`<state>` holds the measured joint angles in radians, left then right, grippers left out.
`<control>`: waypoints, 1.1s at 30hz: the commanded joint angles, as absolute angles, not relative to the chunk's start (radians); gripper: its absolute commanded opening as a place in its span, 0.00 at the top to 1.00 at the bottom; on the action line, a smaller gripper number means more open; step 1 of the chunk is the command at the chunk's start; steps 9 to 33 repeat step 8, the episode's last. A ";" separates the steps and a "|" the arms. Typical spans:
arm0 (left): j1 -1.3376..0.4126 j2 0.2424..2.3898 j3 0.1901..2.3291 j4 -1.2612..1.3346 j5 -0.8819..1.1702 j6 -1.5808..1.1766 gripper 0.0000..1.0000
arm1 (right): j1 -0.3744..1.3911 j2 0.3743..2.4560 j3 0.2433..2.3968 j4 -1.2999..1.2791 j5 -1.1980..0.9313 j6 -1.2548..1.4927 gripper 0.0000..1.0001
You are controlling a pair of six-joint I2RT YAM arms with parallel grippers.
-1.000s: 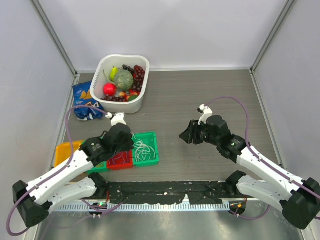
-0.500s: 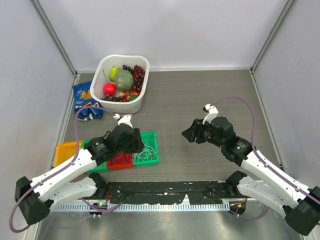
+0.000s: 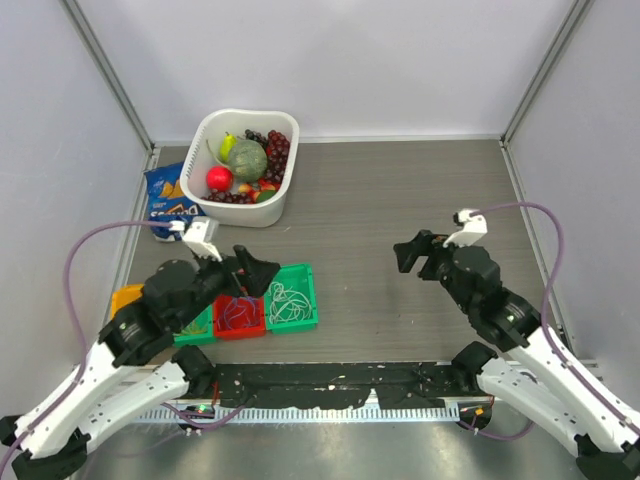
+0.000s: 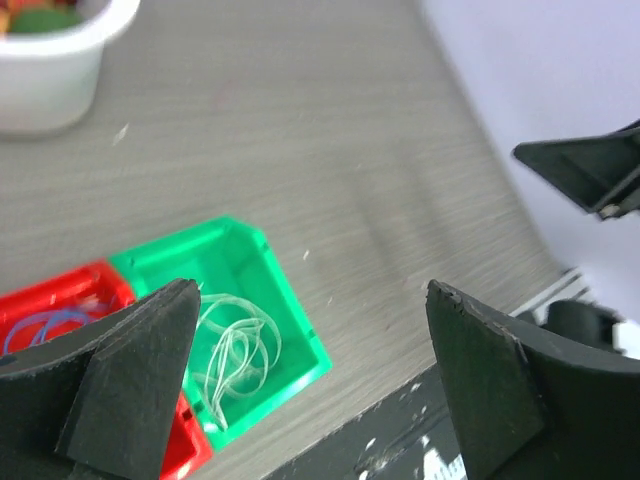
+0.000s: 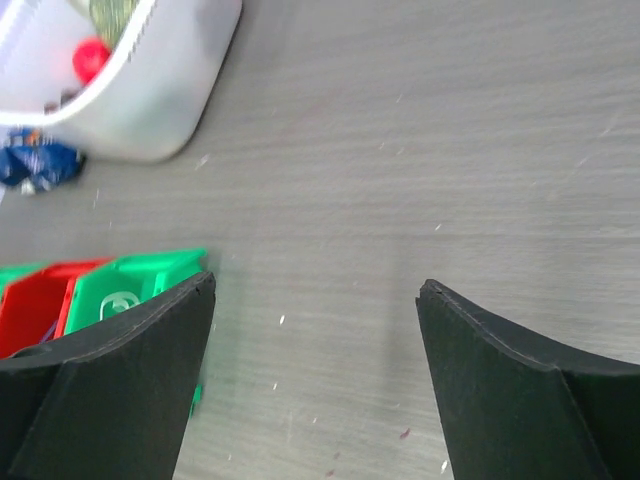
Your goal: Untangle the cables
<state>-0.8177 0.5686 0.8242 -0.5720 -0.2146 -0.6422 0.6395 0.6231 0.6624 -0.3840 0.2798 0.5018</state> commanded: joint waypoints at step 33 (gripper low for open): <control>-0.816 0.184 0.723 -0.203 -0.278 -0.489 0.00 | 0.641 0.275 0.672 -0.322 0.549 0.453 0.10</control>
